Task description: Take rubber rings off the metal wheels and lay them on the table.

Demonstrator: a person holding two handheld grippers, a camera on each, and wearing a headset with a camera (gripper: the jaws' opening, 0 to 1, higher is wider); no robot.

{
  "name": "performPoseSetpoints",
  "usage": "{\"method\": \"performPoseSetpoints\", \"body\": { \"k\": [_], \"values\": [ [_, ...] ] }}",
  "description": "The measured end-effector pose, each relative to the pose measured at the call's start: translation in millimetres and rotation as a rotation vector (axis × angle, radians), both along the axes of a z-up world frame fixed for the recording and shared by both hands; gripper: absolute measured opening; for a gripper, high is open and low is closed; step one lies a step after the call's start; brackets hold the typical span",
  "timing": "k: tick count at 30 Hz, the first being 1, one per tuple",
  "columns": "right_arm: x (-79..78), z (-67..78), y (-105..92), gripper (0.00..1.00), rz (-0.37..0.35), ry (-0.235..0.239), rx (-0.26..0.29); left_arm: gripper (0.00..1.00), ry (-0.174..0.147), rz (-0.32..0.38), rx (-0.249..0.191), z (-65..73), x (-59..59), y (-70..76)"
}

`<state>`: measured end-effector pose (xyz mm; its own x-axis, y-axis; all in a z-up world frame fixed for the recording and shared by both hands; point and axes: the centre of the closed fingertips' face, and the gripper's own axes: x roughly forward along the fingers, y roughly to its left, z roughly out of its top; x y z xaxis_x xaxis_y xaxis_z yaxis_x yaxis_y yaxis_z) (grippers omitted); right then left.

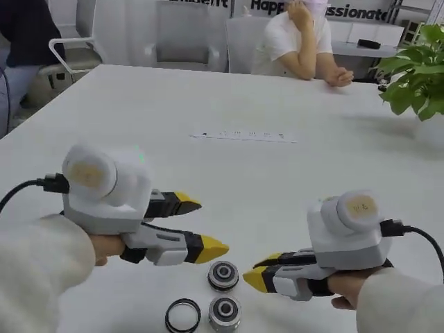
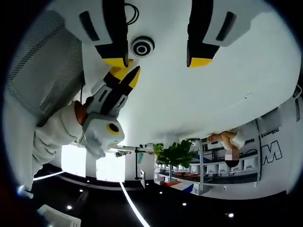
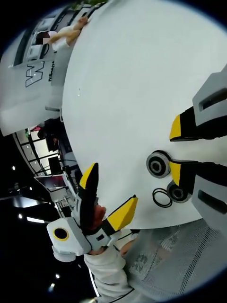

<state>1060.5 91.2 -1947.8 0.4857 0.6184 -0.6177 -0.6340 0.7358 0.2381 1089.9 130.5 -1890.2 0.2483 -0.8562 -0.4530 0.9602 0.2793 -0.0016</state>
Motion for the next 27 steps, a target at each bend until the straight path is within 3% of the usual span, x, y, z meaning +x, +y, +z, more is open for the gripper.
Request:
{"method": "performPoseSetpoints", "body": {
  "k": [3, 4, 11, 14, 17, 21, 27],
  "values": [
    [-1.8, -2.5, 0.6, 0.13, 0.008, 0.005, -0.011, 0.45, 0.011, -0.032, 0.025, -11.7, -7.4, -4.0],
    [-2.4, -3.9, 1.2, 0.13, 0.014, 0.006, -0.017, 0.43, 0.001, -0.051, 0.051, -16.9, -9.4, -4.0],
    [-8.0, -9.9, 8.0, 0.15, 0.062, 0.01, -0.051, 0.29, -0.04, -0.078, 0.119, -37.3, -13.6, -7.5],
    [-8.4, -9.9, 9.9, 0.17, 0.073, 0.003, -0.055, 0.23, -0.03, -0.083, 0.122, -41.0, -16.1, -9.2],
    [-8.9, -11.3, 11.7, 0.2, 0.084, 0.0, -0.064, 0.17, -0.042, -0.101, 0.147, -46.6, -19.0, -9.4],
    [-10.4, -11.5, 14.9, 0.24, 0.102, -0.006, -0.068, 0.16, -0.016, -0.089, 0.135, -47.9, -18.6, -9.7],
    [-8.2, -8.3, 16.6, 0.25, 0.1, -0.019, -0.05, 0.14, -0.01, -0.088, 0.129, -49.5, -19.4, -10.7]
  ]
}}
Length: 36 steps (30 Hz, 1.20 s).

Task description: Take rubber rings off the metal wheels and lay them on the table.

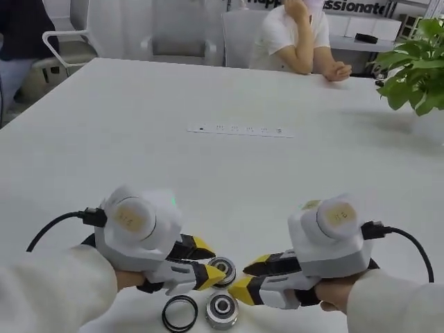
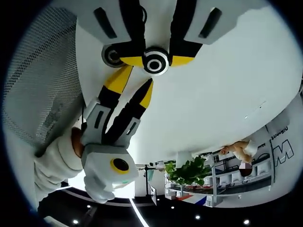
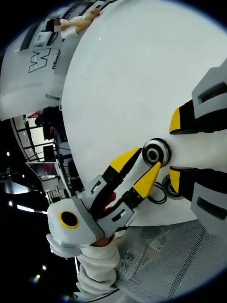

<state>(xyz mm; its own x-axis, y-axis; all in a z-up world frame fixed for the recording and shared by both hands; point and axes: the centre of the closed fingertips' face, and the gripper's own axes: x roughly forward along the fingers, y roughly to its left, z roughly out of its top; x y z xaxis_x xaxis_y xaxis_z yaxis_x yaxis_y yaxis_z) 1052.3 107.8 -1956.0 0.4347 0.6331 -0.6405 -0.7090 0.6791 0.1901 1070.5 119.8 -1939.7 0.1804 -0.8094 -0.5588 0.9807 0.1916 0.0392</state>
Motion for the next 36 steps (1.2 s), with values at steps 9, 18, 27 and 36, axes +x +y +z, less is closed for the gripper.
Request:
{"method": "performPoseSetpoints", "body": {
  "k": [9, 18, 27, 36],
  "values": [
    [-2.2, 1.2, 9.3, 0.29, 0.035, -0.019, 0.003, 0.07, -0.003, -0.01, -0.005, -0.7, -3.3, -3.7],
    [3.3, -1.6, 12.9, 0.26, 0.022, -0.046, -0.008, 0.07, 0.003, -0.009, -0.02, -0.2, -3.7, -3.4],
    [4.9, 1.8, 10.5, 0.2, 0.039, -0.067, -0.016, 0.07, 0.004, -0.005, -0.029, 0.3, -3.0, -3.2],
    [2.8, -1.7, 7.0, 0.12, 0.097, -0.105, -0.087, 0.07, 0.007, -0.001, -0.033, 0.8, -2.8, -3.1]
  ]
}}
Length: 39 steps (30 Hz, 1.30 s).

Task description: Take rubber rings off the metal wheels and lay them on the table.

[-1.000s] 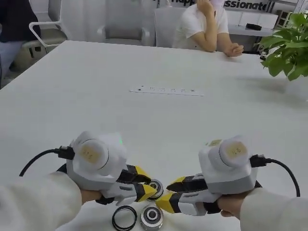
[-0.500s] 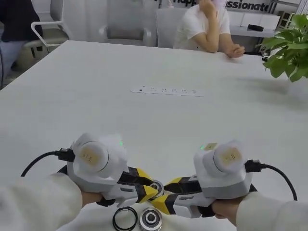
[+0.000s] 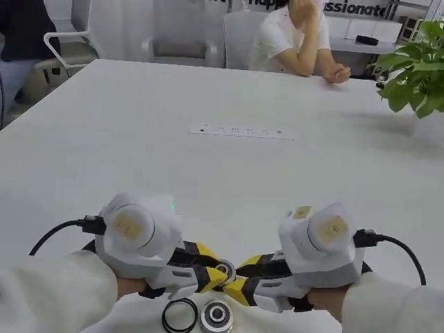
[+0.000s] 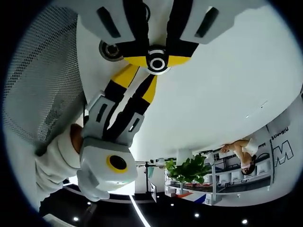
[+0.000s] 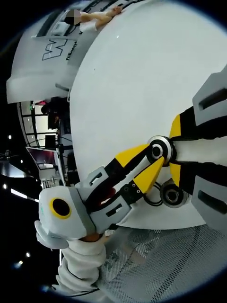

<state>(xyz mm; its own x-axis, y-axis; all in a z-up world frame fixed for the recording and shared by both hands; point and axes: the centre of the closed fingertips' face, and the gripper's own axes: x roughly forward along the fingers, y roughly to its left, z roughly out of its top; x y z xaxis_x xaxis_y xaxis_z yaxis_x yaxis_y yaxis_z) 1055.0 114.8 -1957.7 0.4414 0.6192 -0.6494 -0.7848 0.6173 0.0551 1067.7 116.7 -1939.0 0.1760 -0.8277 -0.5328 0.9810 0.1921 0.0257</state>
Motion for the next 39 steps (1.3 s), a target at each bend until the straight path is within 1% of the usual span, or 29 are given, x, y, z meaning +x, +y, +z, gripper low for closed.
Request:
{"method": "performPoseSetpoints", "body": {
  "k": [1, 3, 6, 8, 10, 15, 16, 17, 20, 22, 24, 25, 26, 27, 28, 29, 32, 35, 36, 39],
  "values": [
    [-1.4, -1.2, 0.1, 0.09, 0.017, -0.007, -0.011, 0.07, 0.0, 0.001, -0.001, 0.1, 0.1, 0.0],
    [-0.7, -1.5, -1.1, 0.08, 0.012, -0.003, -0.012, 0.07, 0.001, 0.002, -0.002, 0.1, 0.0, 0.1],
    [-0.4, -1.4, -1.6, 0.08, 0.017, -0.011, -0.024, 0.07, 0.001, 0.003, -0.003, 0.1, 0.2, 0.2],
    [-0.3, -1.2, -2.4, 0.04, 0.021, -0.016, -0.035, 0.07, 0.001, 0.005, -0.003, -0.1, 0.6, 0.6],
    [1.2, -0.3, -5.0, 0.0, 0.015, -0.021, -0.04, 0.07, 0.003, 0.008, -0.003, -0.2, 1.1, 1.1],
    [4.5, -0.3, -6.8, 0.0, -0.012, -0.013, -0.036, 0.07, 0.004, 0.012, -0.002, -0.3, 1.0, 1.2],
    [4.9, -0.5, -7.3, 0.0, -0.025, -0.005, -0.034, 0.07, 0.005, 0.012, -0.002, -0.3, 1.0, 1.2],
    [5.9, -0.5, -7.9, 0.0, -0.038, 0.003, -0.029, 0.07, 0.006, 0.013, -0.002, -0.4, 1.0, 1.3],
    [6.5, 0.3, -9.7, 0.0, -0.104, 0.062, 0.023, 0.07, 0.008, 0.013, -0.001, -0.4, 0.7, 1.6],
    [8.9, 2.1, -12.2, 0.0, -0.136, 0.076, 0.05, 0.07, 0.01, 0.015, 0.0, -0.4, 0.7, 2.0],
    [11.4, 4.9, -13.6, 0.0, -0.179, 0.096, 0.089, 0.07, 0.008, 0.017, 0.0, -0.1, 1.3, 2.2],
    [13.8, 6.6, -14.7, 0.0, -0.211, 0.113, 0.123, 0.07, 0.011, 0.018, 0.0, 0.1, 1.0, 2.4],
    [15.3, 9.9, -13.7, 0.0, -0.225, 0.117, 0.157, 0.07, 0.012, 0.015, -0.001, 0.2, 0.5, 2.2],
    [16.5, 11.4, -15.1, 0.0, -0.247, 0.136, 0.179, 0.07, 0.012, 0.011, -0.001, 0.2, -0.1, 2.0],
    [16.7, 11.0, -17.4, 0.0, -0.256, 0.141, 0.176, 0.07, 0.007, 0.007, 0.0, 0.4, -0.4, 1.9],
    [16.3, 10.4, -17.9, 0.0, -0.248, 0.141, 0.175, 0.06, 0.008, 0.006, -0.001, 0.4, -1.3, 1.7],
    [14.5, 11.8, -15.0, 0.0, -0.246, 0.144, 0.189, 0.06, 0.004, 0.003, 0.0, 0.3, -1.4, 1.7],
    [14.3, 12.8, -12.8, 0.0, -0.237, 0.134, 0.163, 0.06, -0.002, 0.003, 0.002, 0.3, -1.7, 1.7],
    [13.6, 13.8, -12.0, 0.0, -0.225, 0.12, 0.149, 0.06, -0.001, 0.007, 0.003, 0.3, -1.8, 1.9],
    [13.5, 14.3, -11.1, 0.0, -0.221, 0.116, 0.137, 0.06, -0.009, 0.009, 0.01, 0.5, -2.1, 1.5]
  ]
}}
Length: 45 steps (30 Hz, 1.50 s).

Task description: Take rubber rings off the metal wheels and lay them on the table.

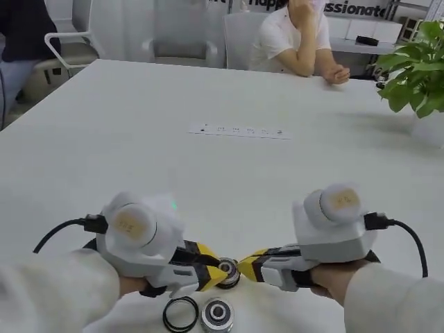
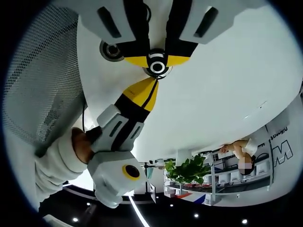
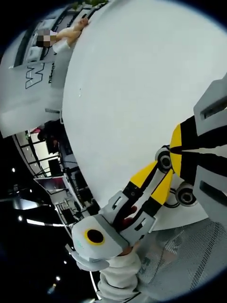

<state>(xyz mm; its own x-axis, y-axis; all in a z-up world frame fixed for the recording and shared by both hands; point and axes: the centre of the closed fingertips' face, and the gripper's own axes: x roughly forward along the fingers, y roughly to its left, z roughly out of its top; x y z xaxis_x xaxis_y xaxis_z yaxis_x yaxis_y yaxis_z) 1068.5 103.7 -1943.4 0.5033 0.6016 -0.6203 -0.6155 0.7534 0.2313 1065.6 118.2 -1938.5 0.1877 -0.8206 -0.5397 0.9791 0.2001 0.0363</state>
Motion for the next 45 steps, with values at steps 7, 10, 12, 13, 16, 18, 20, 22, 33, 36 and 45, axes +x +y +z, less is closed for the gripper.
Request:
{"method": "performPoseSetpoints", "body": {
  "k": [7, 10, 12, 13, 16, 18, 20, 22, 33, 36, 45],
  "values": [
    [-1.0, 1.7, 2.0, 0.0, -0.002, 0.01, 0.01, 0.07, -0.009, -0.006, 0.003, -0.4, 0.4, -0.2],
    [-1.4, 2.2, 3.2, 0.0, 0.003, 0.01, 0.014, 0.07, -0.009, -0.006, 0.002, -0.4, 0.4, -0.4],
    [-1.7, 2.5, 3.7, 0.0, 0.005, 0.01, 0.017, 0.07, -0.009, -0.006, 0.002, -0.4, 0.5, -0.4],
    [-1.8, 2.7, 4.1, 0.0, 0.008, 0.008, 0.017, 0.07, -0.008, -0.005, 0.002, -0.4, 0.5, -0.4],
    [-3.9, 6.2, 10.2, 0.0, 0.036, -0.01, 0.015, 0.07, -0.008, -0.005, 0.001, -0.4, 0.6, -0.6],
    [-4.9, 13.7, 23.2, 0.0, 0.088, -0.055, 0.046, 0.07, -0.008, -0.002, -0.001, -0.4, 0.9, -1.0],
    [-5.4, 16.1, 28.7, 0.0, 0.091, -0.051, 0.043, 0.07, -0.009, 0.001, -0.002, -0.2, 1.2, -1.5],
    [-4.3, 12.5, 24.7, 0.0, 0.116, -0.083, -0.026, 0.07, -0.008, 0.002, -0.003, -0.1, 1.0, -1.5],
    [-4.9, 2.7, 13.6, 0.0, 0.023, 0.017, 0.05, 0.07, 0.002, 0.013, -0.011, 0.1, 1.1, -1.9],
    [-5.0, 2.7, 12.3, 0.0, 0.012, 0.026, 0.056, 0.07, 0.017, 0.019, -0.01, 0.5, 1.3, -2.0],
    [-4.9, 4.5, 11.6, 0.0, 0.003, 0.028, 0.06, 0.09, 0.053, 0.031, 0.015, 1.0, 1.9, 0.5]
  ]
}}
